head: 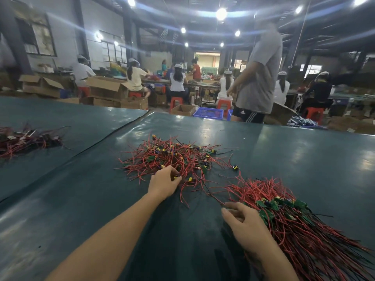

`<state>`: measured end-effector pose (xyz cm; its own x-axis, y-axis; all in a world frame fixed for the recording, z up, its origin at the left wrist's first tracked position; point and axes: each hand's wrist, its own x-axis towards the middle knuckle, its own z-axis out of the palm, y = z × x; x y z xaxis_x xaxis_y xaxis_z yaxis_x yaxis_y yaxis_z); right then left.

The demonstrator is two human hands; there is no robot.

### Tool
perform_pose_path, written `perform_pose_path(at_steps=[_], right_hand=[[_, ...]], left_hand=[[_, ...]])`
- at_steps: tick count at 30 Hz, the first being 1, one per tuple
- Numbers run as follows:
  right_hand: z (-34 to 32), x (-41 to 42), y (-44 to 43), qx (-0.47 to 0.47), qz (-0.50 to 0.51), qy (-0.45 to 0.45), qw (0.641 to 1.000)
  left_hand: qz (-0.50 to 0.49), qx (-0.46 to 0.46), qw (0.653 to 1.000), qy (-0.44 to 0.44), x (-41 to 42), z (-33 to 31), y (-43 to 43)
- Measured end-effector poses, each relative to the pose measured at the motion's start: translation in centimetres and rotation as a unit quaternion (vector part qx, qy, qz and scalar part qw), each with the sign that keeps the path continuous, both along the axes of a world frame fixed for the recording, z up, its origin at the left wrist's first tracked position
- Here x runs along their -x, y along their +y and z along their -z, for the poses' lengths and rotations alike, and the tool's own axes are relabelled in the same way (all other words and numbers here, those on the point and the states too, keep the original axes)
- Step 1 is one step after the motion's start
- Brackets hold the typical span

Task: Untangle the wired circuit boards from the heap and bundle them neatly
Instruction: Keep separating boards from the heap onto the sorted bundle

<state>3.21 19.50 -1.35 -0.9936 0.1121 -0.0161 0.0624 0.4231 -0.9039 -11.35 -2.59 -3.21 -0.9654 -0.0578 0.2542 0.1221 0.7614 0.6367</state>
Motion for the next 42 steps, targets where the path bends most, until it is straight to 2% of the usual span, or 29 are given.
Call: perform_pose_path(at_steps=[4,7,11,14,18,23,26,30,34,36,39,40,42], right_hand=[[-0.8,-0.2,0.1,0.100,-0.020,-0.016,0.995],[-1.7,-0.9,0.1,0.261,-0.043,-0.028,0.964],[-3.1,-1.8,0.3,0.393,-0.115,-0.018,0.912],[-3.6,-2.2,-0.2,0.370,-0.121,-0.017,0.921],[-2.9,-2.0,-2.5,0.243,-0.014,0.043,0.969],[-1.8,-2.1,-4.9,0.162,0.019,0.146,0.976],[-1.6,-2.1,-4.8,0.130,0.034,0.156,0.979],[-1.8,-2.2,-4.6,0.152,0.035,0.140,0.978],[-2.0,-1.9,-3.7,0.181,0.083,0.099,0.975],[-2.6,-2.2,-3.2,0.268,0.080,0.060,0.958],[-3.7,-3.0,-3.0,0.411,0.013,-0.011,0.912],[-3.8,-3.2,-3.3,0.419,0.004,-0.021,0.908],[-3.5,-3.3,-4.3,0.385,0.028,-0.029,0.922]], left_hand=[[-0.012,-0.209,0.976,0.056,-2.2,-0.6,-0.3],[-0.003,-0.369,0.926,0.076,-4.7,-1.6,0.1],[0.033,-0.458,0.881,0.116,-8.4,-3.0,0.8],[0.076,-0.515,0.851,0.073,-10.6,-3.2,1.6],[0.124,-0.490,0.863,0.005,-12.9,-1.8,3.2],[0.228,-0.451,0.862,-0.043,-14.7,-1.1,4.0],[0.226,-0.444,0.865,-0.058,-15.1,-1.5,3.8],[0.179,-0.496,0.846,-0.076,-15.0,-1.9,3.7],[0.132,-0.576,0.800,-0.101,-14.5,-2.0,3.6],[0.112,-0.587,0.795,-0.104,-14.2,-2.0,3.3],[0.089,-0.593,0.793,-0.107,-13.9,-1.8,2.9],[0.084,-0.593,0.793,-0.109,-13.9,-1.8,2.9],[0.088,-0.587,0.798,-0.108,-13.9,-1.7,3.0]])
